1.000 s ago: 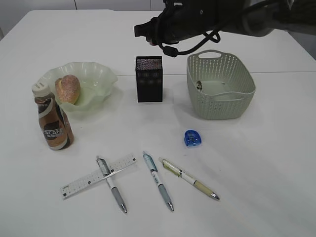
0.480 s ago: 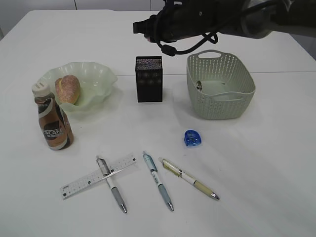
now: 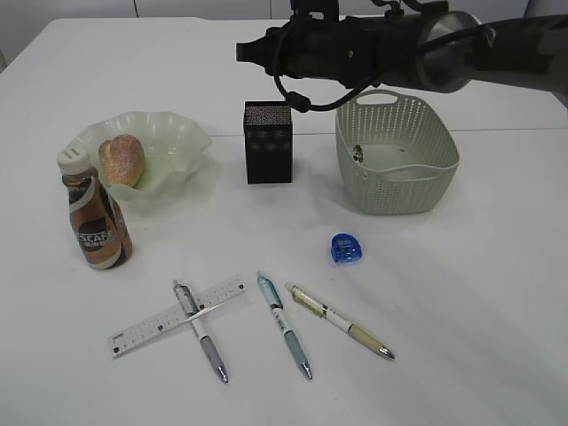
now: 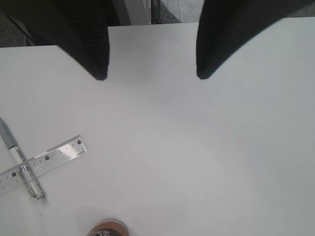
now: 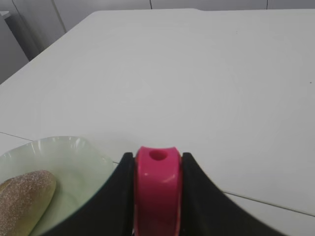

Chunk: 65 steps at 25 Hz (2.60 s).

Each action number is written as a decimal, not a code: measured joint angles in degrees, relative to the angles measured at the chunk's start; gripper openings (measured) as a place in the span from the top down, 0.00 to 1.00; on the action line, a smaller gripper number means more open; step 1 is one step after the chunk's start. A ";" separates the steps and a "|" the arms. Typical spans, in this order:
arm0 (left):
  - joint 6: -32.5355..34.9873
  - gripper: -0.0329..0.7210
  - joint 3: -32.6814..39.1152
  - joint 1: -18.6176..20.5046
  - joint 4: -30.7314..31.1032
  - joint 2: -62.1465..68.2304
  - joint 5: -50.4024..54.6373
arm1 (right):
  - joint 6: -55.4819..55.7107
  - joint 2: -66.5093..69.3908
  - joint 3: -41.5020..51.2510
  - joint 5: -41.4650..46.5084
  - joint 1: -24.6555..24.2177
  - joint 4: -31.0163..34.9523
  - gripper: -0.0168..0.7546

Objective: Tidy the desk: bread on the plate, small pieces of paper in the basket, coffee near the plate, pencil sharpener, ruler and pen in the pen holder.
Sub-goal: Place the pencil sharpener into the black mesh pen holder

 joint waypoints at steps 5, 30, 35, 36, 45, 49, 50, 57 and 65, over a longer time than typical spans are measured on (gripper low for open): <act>0.00 0.42 0.00 0.00 0.00 0.00 0.00 | 0.00 1.05 0.00 -0.59 0.00 -0.12 0.74; 0.00 0.43 0.00 0.00 0.10 0.00 0.09 | 0.00 5.03 0.00 -0.74 0.00 -0.24 0.74; 0.00 0.43 0.00 0.00 0.10 0.00 0.09 | 0.00 5.38 0.00 -0.32 0.00 -0.24 0.74; 0.00 0.43 0.00 0.00 0.10 0.00 0.09 | -0.03 5.38 0.00 -0.32 0.00 -0.24 0.74; 0.00 0.45 0.00 0.00 0.10 0.00 0.09 | -0.03 5.38 0.00 0.59 0.00 -0.24 0.74; 0.00 0.45 0.00 0.00 0.10 0.00 0.09 | -0.03 5.38 0.00 1.38 0.00 -0.24 0.74; 0.00 0.45 0.00 0.00 0.10 0.00 0.09 | -0.03 5.50 0.00 1.36 0.00 -0.24 0.74; 0.00 0.45 0.00 0.00 0.10 0.00 0.09 | -0.03 6.57 0.00 1.68 0.00 -0.24 0.74; 0.00 0.45 0.00 0.00 0.10 0.00 0.09 | -0.03 6.57 0.00 1.46 0.00 -0.24 0.74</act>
